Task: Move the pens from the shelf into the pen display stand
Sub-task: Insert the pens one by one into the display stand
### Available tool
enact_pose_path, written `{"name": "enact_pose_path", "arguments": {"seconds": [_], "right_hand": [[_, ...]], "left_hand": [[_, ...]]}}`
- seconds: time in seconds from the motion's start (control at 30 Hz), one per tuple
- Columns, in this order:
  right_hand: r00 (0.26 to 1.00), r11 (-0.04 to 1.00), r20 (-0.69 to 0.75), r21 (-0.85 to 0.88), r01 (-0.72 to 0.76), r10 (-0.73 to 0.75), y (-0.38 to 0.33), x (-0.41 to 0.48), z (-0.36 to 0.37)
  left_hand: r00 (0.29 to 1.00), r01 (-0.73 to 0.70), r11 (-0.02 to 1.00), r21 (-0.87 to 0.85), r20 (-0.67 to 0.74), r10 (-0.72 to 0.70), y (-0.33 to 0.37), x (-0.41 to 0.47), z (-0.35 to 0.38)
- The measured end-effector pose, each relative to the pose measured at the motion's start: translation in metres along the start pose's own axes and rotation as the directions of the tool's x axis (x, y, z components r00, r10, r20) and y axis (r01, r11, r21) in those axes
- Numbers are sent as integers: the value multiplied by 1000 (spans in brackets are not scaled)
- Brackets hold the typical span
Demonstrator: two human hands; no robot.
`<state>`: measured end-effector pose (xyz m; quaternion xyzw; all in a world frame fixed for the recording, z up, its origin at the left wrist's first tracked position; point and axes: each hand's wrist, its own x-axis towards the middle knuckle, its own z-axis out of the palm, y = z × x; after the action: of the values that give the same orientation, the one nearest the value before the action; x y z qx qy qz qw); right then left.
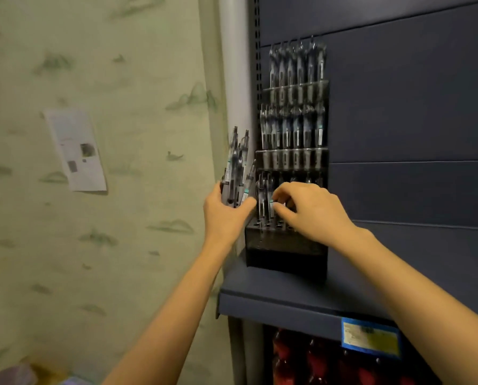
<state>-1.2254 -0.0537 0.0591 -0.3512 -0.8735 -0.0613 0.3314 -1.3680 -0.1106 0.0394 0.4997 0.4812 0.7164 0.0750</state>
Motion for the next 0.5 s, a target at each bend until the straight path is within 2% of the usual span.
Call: {"name": "enact_pose_path", "arguments": {"seconds": [0.17,0.33,0.5], "right_hand": [[988,974,-44,177,-141,151,-16,11,-5],[967,888,-71,416,-195,246,-31,19,-9],[948,866,-52,424,-265,315,-36,24,-8]], "left_hand": [[992,13,995,-98,130,-1,-9,15,-1],[981,14,984,-176,193,21,-14,18,3],[976,20,976,-218,215,28,-20,19,6]]}}
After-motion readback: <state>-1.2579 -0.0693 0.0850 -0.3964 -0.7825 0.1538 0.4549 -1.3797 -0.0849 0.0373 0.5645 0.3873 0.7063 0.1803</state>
